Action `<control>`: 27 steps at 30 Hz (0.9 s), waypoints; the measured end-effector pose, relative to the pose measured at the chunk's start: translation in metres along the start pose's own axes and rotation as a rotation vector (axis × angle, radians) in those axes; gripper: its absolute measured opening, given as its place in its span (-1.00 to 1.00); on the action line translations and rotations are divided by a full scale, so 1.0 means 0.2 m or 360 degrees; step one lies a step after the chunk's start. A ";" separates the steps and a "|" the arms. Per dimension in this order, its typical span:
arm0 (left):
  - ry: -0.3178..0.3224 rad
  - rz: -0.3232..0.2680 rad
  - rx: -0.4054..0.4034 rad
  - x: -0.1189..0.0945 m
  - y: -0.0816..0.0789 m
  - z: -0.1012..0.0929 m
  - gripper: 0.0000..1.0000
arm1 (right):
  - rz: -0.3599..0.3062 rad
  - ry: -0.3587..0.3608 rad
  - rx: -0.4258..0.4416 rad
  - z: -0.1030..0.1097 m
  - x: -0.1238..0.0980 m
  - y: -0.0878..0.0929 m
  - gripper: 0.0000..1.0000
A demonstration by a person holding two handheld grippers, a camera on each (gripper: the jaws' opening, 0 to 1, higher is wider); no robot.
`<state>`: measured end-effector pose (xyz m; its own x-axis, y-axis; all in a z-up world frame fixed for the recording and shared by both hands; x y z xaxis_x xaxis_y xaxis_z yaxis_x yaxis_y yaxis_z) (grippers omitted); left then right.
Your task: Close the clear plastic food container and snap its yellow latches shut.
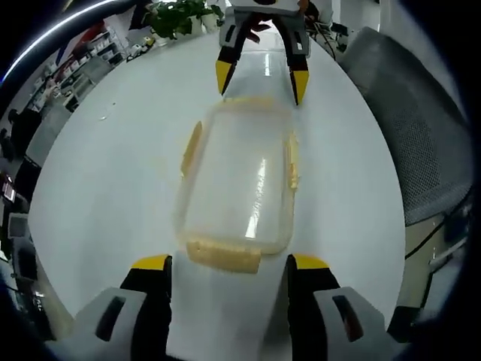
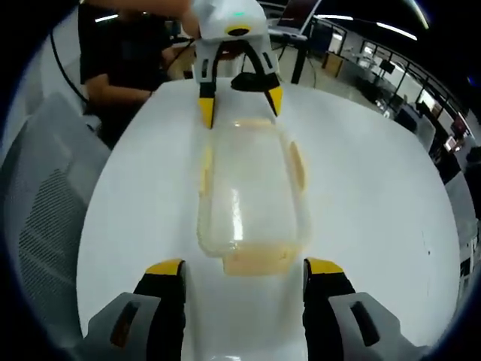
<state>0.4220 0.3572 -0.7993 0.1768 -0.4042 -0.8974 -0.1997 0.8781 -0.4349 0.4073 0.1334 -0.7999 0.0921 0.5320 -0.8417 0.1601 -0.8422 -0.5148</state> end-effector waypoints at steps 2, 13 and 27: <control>0.0034 0.0007 -0.0011 0.01 0.00 0.01 0.24 | 0.0006 -0.0010 0.0001 -0.01 0.01 0.00 0.25; 0.0187 0.0030 -0.0072 0.03 0.00 0.04 0.26 | 0.0018 -0.0076 0.0020 -0.03 0.04 0.01 0.23; 0.0233 -0.0013 0.0009 0.04 -0.03 0.07 0.16 | 0.0004 -0.0136 0.0025 -0.06 0.05 0.01 0.13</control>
<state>0.4378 0.3530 -0.8030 0.0358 -0.4441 -0.8952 -0.1931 0.8759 -0.4423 0.4203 0.1376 -0.8077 0.0080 0.5211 -0.8534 0.1445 -0.8451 -0.5147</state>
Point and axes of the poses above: the point that each gripper's makers call its tool centre point, and the gripper's own axes: x roughly forward along the fingers, z roughly to its left, y roughly out of its underside, the point moved 6 cm from there along -x, roughly backward along the fingers, and after that the axes turned 9 degrees about -x, right-handed, at the moved point
